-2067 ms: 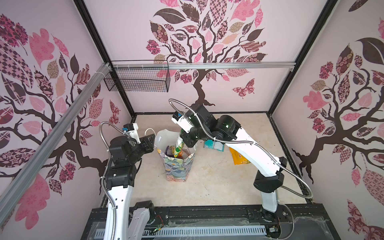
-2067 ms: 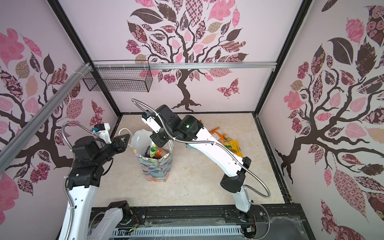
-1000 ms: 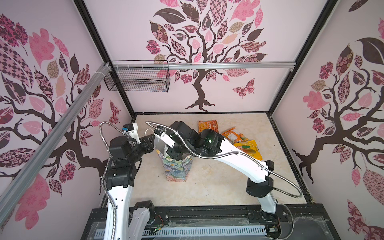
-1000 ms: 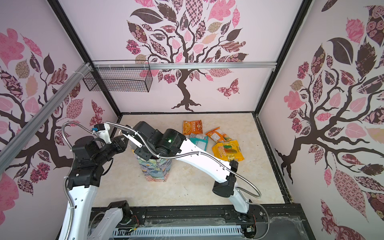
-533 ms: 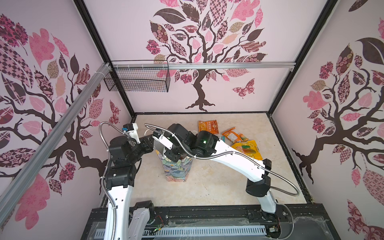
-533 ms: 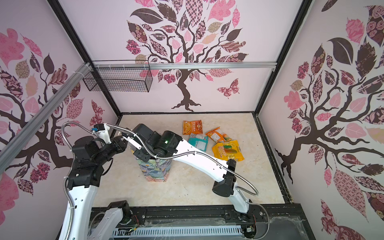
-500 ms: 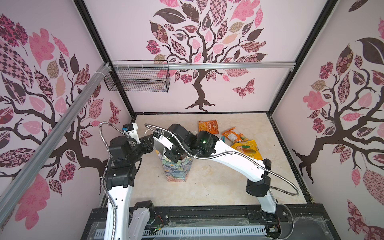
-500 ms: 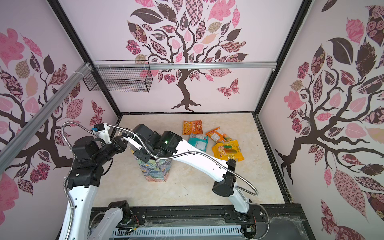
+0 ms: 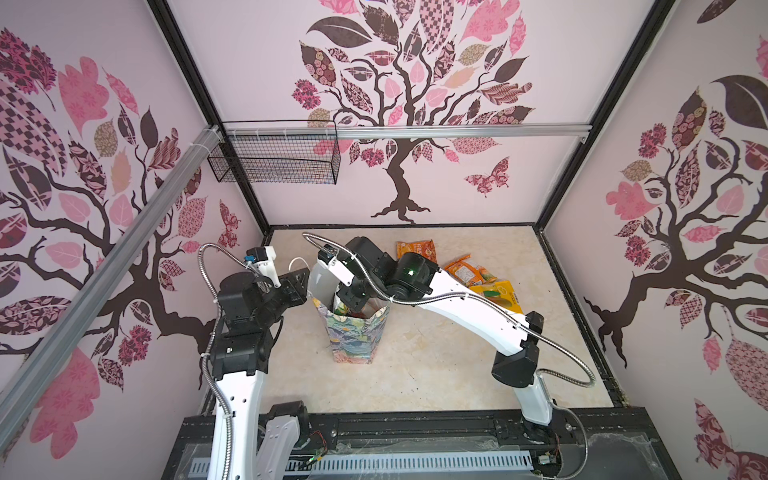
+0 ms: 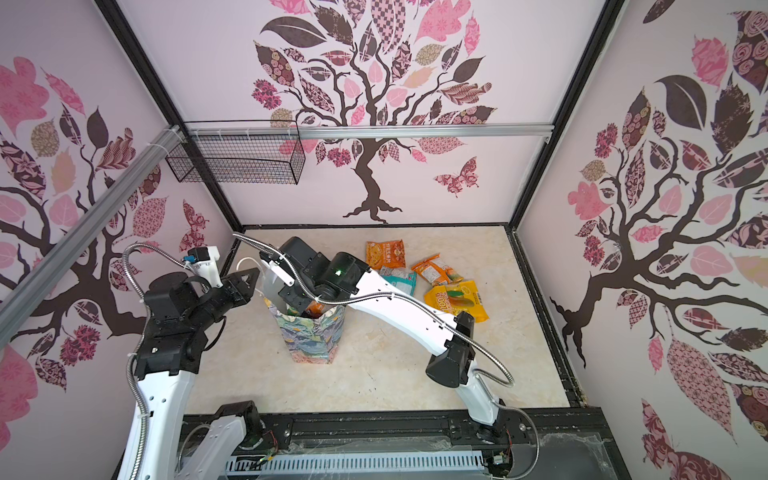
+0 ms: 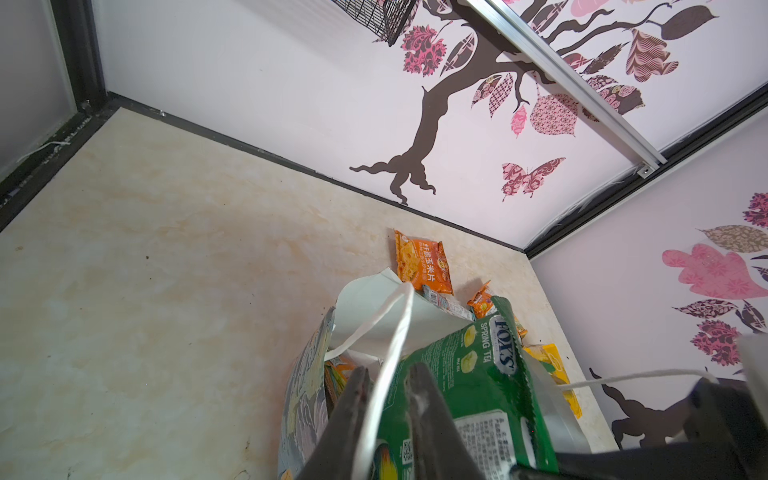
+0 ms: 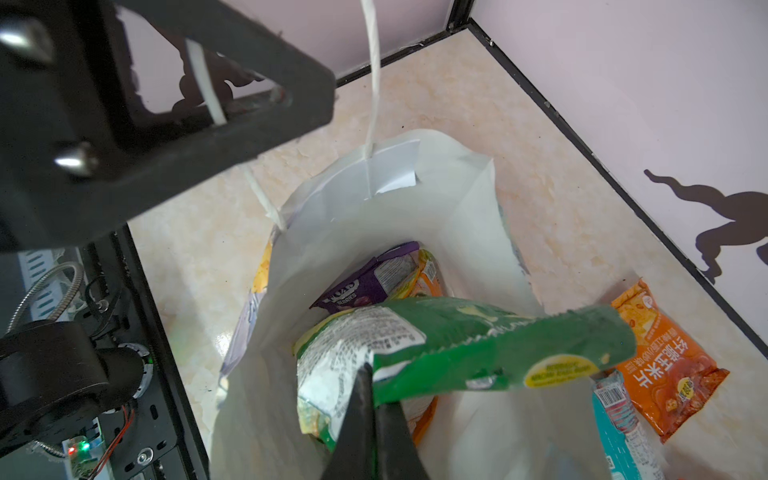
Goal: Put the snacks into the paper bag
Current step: 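Lower the green packet into the bag and open the right gripper, then draw the right gripper back from the bag toward the remaining packets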
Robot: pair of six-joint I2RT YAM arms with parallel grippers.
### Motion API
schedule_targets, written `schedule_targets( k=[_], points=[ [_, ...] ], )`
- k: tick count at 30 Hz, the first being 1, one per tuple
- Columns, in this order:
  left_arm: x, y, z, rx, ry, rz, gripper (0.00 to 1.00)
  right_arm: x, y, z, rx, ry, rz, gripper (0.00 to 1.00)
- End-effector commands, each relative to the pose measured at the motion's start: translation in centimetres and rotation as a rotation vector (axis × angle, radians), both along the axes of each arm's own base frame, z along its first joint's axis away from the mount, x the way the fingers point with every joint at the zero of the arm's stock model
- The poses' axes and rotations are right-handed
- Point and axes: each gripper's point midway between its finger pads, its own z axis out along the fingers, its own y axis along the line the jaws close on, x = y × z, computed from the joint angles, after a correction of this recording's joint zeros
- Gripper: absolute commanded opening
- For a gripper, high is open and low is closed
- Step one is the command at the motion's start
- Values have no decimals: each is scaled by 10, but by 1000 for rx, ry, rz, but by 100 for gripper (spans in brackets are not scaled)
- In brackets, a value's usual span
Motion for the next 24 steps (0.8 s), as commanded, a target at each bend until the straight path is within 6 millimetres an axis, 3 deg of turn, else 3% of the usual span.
schedule_targets(
  k=[1, 3, 10, 18, 24],
  points=[
    [1, 1, -3, -1, -9, 4, 22, 0, -10, 29, 53, -42, -9, 9],
    [1, 1, -3, -1, -10, 4, 22, -2, -12, 34, 61, -41, -8, 18],
    [1, 2, -3, 0, -9, 6, 22, -10, -14, 66, 134, -44, 10, 33],
    [0, 2, -2, 0, -13, 7, 22, -36, -17, 106, 213, -75, 43, 34],
    [1, 2, -3, -2, -11, 6, 22, -35, -33, 124, 253, -99, -2, 34]
  ],
)
